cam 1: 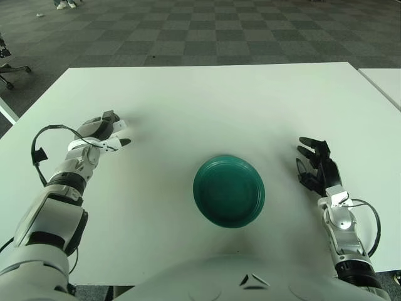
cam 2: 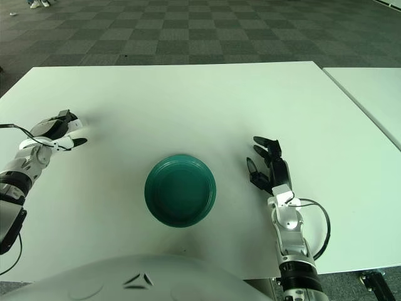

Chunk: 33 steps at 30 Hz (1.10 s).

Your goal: Put the charger into the plate.

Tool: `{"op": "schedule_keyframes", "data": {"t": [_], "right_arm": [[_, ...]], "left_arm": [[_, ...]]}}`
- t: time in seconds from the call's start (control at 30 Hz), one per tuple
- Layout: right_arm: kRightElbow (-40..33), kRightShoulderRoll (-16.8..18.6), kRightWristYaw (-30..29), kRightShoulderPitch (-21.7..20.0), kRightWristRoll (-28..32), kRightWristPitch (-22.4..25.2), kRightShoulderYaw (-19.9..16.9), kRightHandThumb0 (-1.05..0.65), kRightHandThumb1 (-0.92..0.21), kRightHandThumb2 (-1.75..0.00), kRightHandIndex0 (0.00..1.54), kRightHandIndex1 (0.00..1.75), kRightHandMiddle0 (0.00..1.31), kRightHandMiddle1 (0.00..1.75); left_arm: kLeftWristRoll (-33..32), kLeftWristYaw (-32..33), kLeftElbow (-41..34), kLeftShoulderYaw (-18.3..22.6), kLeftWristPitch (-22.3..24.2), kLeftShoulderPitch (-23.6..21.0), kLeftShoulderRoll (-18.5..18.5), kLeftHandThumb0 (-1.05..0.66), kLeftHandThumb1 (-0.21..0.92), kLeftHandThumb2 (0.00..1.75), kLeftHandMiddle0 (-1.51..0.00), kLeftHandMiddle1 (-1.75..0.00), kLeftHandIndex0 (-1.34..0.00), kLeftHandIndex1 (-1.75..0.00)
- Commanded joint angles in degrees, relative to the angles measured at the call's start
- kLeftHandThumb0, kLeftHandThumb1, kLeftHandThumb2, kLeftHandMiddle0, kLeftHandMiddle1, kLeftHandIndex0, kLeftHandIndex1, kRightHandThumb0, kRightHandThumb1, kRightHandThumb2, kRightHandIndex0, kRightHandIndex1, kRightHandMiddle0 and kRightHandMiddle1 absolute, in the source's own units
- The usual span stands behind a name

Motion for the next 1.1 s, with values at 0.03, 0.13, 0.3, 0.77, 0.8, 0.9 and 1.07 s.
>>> {"op": "schedule_keyframes", "data": {"t": [0.03, 0.13, 0.3, 0.77, 0.8, 0.9, 1.07], "right_arm": [[-15.21, 2.1, 0.79, 12.02, 0.18, 8.29, -0.24, -0.59, -0.92, -0.7, 0.36, 0.44, 0.0, 0.96], [-22.85, 2.32, 1.53, 15.62, 1.42, 10.2, -0.96, -0.57, -0.92, -0.67, 0.37, 0.44, 0.01, 0.98], [-36.02, 4.29, 2.39, 18.58, 0.03, 18.03, 2.18, -0.55, -0.92, -0.6, 0.37, 0.44, 0.02, 0.97], [-40.99, 4.18, 7.74, 19.8, 3.58, 24.87, 1.88, -0.56, -0.88, -0.54, 0.33, 0.38, 0.0, 0.94], [-41.14, 4.2, 7.79, 19.7, 3.52, 25.06, 1.86, -0.57, -0.89, -0.52, 0.33, 0.38, 0.0, 0.95], [-41.48, 4.24, 7.87, 19.32, 3.12, 25.8, 1.94, -0.57, -0.9, -0.5, 0.33, 0.37, 0.0, 0.95], [-45.08, 4.7, 7.48, 19.02, 2.58, 28.89, 2.1, -0.55, -0.89, -0.49, 0.33, 0.36, 0.0, 0.95]], "left_arm": [[-0.31, -4.02, 3.5, -1.8, -0.05, 2.42, -2.1, -1.03, 0.92, 0.53, -0.35, -0.04, -0.09, -1.07], [-0.65, -4.32, 4.18, -2.08, -0.06, 2.52, -2.57, -1.04, 0.92, 0.55, -0.36, -0.04, -0.09, -1.07], [-1.2, -5.04, 5.0, -2.6, 0.09, 2.61, -3.21, -1.04, 0.92, 0.58, -0.38, -0.05, -0.09, -1.07], [-1.65, -5.88, 5.65, -3.89, -0.14, 2.85, -4.12, -1.01, 0.92, 0.62, -0.47, -0.09, -0.06, -1.1], [-1.66, -5.83, 5.64, -3.96, -0.15, 2.86, -4.17, -1.01, 0.92, 0.62, -0.47, -0.09, -0.06, -1.1], [-1.73, -5.66, 5.62, -4.12, -0.2, 2.91, -4.26, -1.0, 0.92, 0.62, -0.48, -0.1, -0.07, -1.1], [-1.79, -5.17, 5.49, -4.31, -0.06, 3.05, -4.4, -0.99, 0.92, 0.62, -0.5, -0.11, -0.08, -1.12]]}}
